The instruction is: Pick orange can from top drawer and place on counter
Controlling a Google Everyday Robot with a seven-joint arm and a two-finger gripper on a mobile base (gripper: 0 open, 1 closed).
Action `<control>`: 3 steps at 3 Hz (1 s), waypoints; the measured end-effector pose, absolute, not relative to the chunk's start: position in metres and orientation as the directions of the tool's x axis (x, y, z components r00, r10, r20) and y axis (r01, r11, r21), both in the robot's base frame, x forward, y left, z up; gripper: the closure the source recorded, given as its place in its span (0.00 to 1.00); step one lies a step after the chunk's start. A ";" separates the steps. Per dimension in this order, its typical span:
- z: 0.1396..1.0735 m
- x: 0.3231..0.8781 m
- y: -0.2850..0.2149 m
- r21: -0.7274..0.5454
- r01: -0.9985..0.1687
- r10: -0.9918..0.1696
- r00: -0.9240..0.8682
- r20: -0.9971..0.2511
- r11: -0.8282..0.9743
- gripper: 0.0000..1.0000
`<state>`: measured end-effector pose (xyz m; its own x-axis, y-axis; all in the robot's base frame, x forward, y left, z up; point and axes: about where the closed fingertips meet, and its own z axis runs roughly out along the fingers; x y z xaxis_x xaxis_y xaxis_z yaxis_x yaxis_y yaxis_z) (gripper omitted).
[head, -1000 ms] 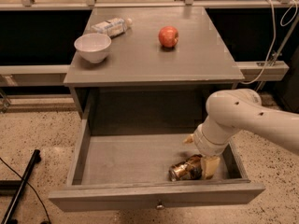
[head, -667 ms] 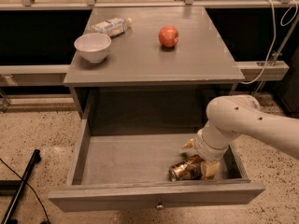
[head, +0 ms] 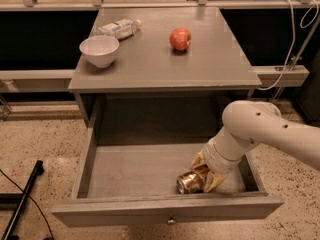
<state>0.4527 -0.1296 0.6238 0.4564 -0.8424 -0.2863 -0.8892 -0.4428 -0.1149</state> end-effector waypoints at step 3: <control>0.691 0.511 -0.114 -0.222 -0.907 -0.800 0.421 -0.427 -0.359 1.00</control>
Offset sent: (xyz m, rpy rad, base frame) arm 0.0393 0.0227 0.0444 0.2000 -0.0038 -0.0261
